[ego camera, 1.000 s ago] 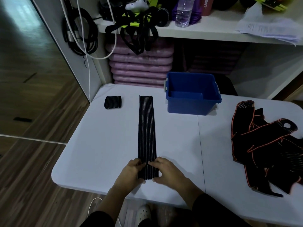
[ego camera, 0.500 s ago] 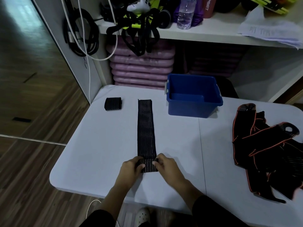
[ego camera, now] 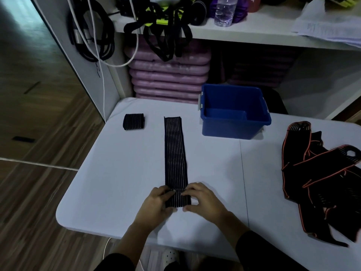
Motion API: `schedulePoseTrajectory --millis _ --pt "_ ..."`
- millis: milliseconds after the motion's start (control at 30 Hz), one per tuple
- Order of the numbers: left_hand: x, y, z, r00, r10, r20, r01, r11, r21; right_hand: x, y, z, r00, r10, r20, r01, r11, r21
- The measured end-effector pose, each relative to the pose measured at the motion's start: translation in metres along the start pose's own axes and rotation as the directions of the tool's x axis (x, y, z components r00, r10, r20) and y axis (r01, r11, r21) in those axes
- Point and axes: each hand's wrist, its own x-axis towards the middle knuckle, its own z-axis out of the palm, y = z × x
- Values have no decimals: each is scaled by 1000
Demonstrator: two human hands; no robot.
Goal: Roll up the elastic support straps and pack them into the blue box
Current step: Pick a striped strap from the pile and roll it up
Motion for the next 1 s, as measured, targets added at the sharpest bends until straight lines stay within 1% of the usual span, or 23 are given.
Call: schedulePoseTrajectory --millis 67,167,267,367,433,467,533,600,633,700,733,800,867,933,1000 --pt "3 -1 -3 998 -23 52 24 1000 -17 1 1 -2 999 -20 34 21 999 -28" --pt "7 -1 -9 995 -51 86 57 996 -62 3 1 -4 1000 -24 11 24 1000 -1" --pt "15 0 -19 987 -121 103 137 977 -165 9 -6 -12 997 73 -21 -69 989 128" --pt "28 7 -22 963 -255 91 269 936 -228 23 -12 -17 979 205 -15 -193 940 280" --pt "37 11 -20 925 -376 58 378 895 -238 33 -12 -12 962 271 -40 -250 927 278" --pt "41 12 -17 907 -420 29 415 880 -231 37 -11 -9 952 297 -69 -273 930 245" --pt "45 15 -13 888 -459 -22 442 867 -229 43 -10 -3 928 343 -148 -318 933 167" --pt "44 17 -11 890 -451 -70 427 876 -224 47 -10 0 914 352 -201 -326 933 151" --pt "42 18 -11 898 -427 -108 398 891 -216 47 -10 1 922 325 -208 -295 941 165" --pt "38 18 -11 930 -331 -160 301 935 -186 45 -6 0 959 224 -176 -197 967 159" --pt "36 15 -10 949 -271 -161 247 956 -158 43 -5 -1 974 176 -144 -156 978 142" --pt "32 8 -10 976 -180 -127 166 980 -111 40 0 -4 988 130 -84 -117 983 144" --pt "29 2 -13 988 -138 -63 130 985 -114 40 4 -8 992 125 -17 -121 979 162" --pt "28 -3 -16 995 -101 -4 100 990 -104 41 5 -12 995 91 43 -95 988 120" --pt "31 -5 -17 997 -74 31 76 994 -72 42 4 -16 996 49 72 -53 997 57"
